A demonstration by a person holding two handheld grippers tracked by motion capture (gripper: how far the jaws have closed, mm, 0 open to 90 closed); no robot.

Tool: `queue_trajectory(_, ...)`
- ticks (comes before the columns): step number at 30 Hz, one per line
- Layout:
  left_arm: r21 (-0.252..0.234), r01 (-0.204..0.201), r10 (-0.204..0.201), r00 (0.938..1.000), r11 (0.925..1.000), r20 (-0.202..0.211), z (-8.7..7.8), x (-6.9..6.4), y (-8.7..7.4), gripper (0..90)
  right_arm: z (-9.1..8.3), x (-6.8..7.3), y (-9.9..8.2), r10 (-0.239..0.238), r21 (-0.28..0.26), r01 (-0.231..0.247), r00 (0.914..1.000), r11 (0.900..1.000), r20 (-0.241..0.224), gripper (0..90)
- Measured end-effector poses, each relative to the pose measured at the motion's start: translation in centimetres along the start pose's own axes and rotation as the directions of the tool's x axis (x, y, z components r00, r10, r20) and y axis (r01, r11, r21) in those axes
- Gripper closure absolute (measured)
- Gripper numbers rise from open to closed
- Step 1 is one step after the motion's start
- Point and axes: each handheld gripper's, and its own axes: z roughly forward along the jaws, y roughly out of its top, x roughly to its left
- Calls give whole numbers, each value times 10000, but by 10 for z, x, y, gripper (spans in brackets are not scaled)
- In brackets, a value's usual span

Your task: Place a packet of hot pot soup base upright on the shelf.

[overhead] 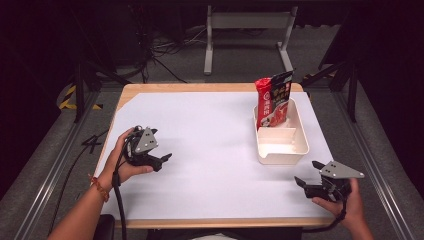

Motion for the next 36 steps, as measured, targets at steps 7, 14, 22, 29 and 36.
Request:
queue_trajectory(7, 310, 339, -338, 9994, 9989, -19, -5, 1, -26, 92, 1, 1, 0, -55, 1, 55, 10000, 10000, -39, 177)
queue_trajectory(14, 493, 722, -724, 9974, 9962, 31, -6, -1, -42, 87, 1, 1, 1, -74, -11, 74, 9999, 10000, -69, 173)
queue_trajectory(22, 341, 1021, -1014, 9946, 9942, -219, -13, -5, -61, 88, 1, 0, 1, -20, -127, 20, 10000, 9999, 0, 170)
queue_trajectory(29, -258, 1993, -1992, 9799, 9796, 73, -26, -11, -79, 85, 1, -1, 0, 13, -237, -11, 10000, 9997, 83, 160)
queue_trajectory(36, -629, 2796, -2760, 9593, 9581, 600, -33, -17, -96, 80, 0, -2, 0, 73, -350, -69, 9999, 9994, 132, 156)
